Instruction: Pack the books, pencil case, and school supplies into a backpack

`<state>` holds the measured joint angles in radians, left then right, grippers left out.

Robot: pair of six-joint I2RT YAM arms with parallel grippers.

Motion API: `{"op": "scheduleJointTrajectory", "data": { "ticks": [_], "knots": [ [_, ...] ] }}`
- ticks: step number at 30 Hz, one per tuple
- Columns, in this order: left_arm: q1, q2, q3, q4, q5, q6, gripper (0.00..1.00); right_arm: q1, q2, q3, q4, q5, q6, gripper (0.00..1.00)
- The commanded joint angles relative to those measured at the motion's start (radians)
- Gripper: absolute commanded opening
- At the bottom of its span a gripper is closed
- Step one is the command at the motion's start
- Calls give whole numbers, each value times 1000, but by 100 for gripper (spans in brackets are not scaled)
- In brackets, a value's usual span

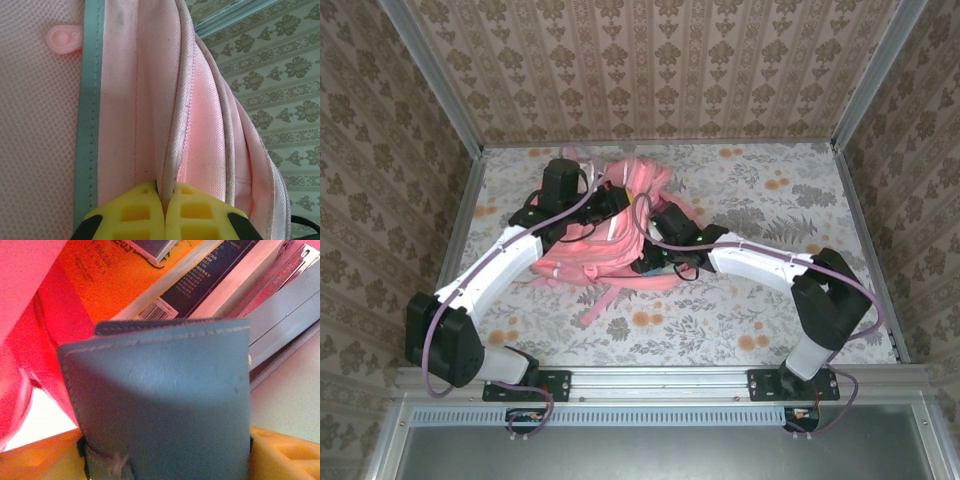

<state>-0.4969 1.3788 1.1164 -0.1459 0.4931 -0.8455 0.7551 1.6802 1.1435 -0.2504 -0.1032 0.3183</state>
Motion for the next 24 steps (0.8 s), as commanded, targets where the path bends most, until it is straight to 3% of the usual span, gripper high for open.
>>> {"op": "scheduleJointTrajectory", "data": {
  "ticks": [1,4,12,17,19,21,24],
  "knots": [
    [-5,-39,9,114,18,-1,0,42,22,34,-12,-6,-87,84],
    [-2,-40,7,108,19,3,0,43,-19,11,-6,10,-76,96],
    [0,-41,-12,119,22,-4,0,-3,-126,-58,3,23,-21,97],
    [1,-44,-18,116,21,-1,0,-34,-183,-106,3,7,19,74],
    [1,-43,-21,117,22,-3,0,-36,-198,-130,17,-10,35,47],
    [1,-43,-26,123,22,-5,0,-36,-196,-149,31,-30,55,31],
    [1,-41,-30,128,23,-9,0,-36,-169,-167,57,-62,97,30]
  ]
}}
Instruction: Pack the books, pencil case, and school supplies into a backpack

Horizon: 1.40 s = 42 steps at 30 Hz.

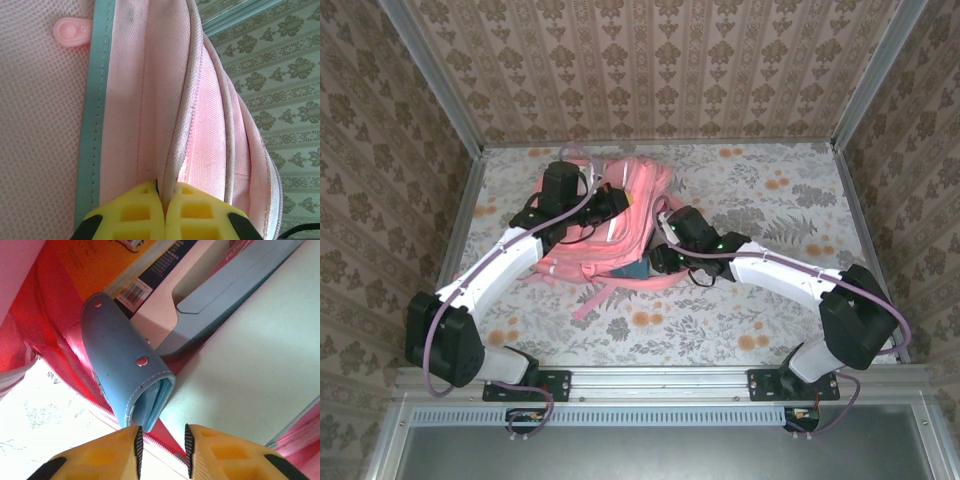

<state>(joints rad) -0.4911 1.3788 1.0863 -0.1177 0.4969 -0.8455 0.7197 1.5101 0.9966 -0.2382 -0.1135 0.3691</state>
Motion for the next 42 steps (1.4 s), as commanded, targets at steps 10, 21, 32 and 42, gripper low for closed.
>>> {"op": "scheduleJointTrajectory", "data": {
  "ticks": [10,21,32,42],
  "knots": [
    [-8,-50,-23,118,27,-24,0,12,222,87,160,-139,159,21],
    [-12,-55,-27,72,15,9,0,12,200,134,67,-101,151,31],
    [-16,-22,-9,-91,-38,117,15,-97,-112,-110,20,17,176,48],
    [27,-191,-74,-291,-182,172,63,-86,-178,-127,20,26,195,56]
  ]
}}
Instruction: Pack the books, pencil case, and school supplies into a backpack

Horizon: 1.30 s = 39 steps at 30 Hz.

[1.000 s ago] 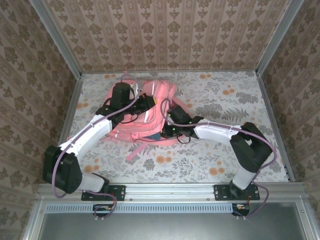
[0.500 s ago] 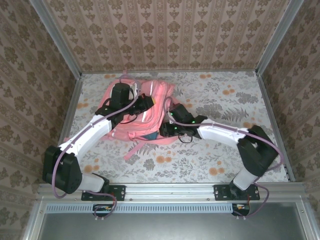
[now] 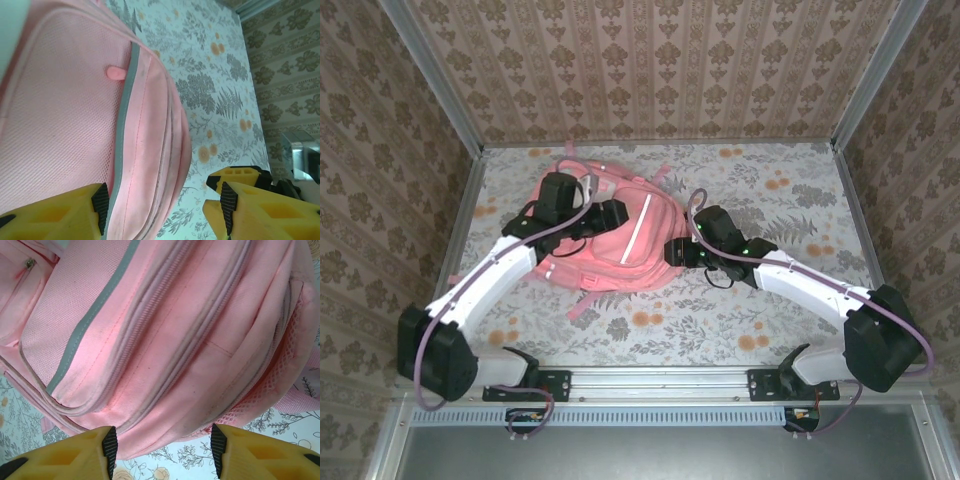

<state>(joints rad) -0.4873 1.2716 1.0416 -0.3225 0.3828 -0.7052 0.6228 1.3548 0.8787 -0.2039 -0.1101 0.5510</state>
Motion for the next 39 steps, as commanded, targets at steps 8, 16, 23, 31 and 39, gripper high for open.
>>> {"op": "scheduleJointTrajectory", "data": {
  "ticks": [8,16,23,31,39],
  "knots": [
    [133,-370,-304,-209,-223,-76,59,74,-24,-15,-10,38,36,58],
    [213,-508,-565,-113,-211,-203,58,159,18,-34,27,55,83,58],
    [278,-424,-647,49,-196,-236,59,201,84,-3,46,58,89,58],
    [331,-319,-681,216,-200,-218,35,225,146,15,79,57,98,57],
    [308,-310,-635,227,-154,-237,0,205,217,83,52,135,72,50]
  ]
}}
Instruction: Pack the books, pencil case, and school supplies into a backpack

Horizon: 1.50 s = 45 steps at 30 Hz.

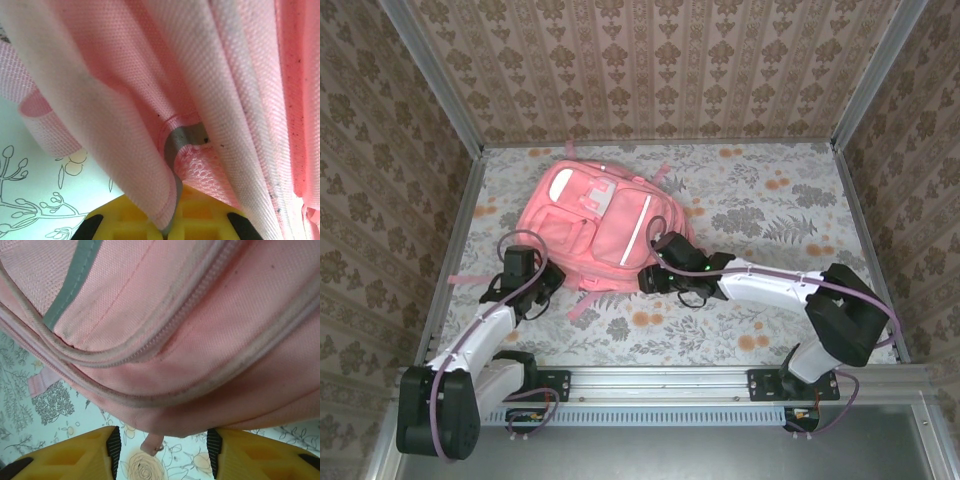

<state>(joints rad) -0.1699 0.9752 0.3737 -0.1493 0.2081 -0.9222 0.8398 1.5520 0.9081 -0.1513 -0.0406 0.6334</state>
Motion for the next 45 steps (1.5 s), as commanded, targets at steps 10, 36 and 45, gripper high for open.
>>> {"op": "scheduleJointTrajectory", "data": {
  "ticks": [10,36,45],
  "knots": [
    [-278,-88,81,48,-123,-219,0,-183,91,208,-93,32,-151,49],
    [-446,117,234,70,-176,-271,0,225,-9,-125,280,377,-44,46],
    [-444,122,263,32,-167,-267,0,266,178,-33,360,472,-61,45]
  ]
}}
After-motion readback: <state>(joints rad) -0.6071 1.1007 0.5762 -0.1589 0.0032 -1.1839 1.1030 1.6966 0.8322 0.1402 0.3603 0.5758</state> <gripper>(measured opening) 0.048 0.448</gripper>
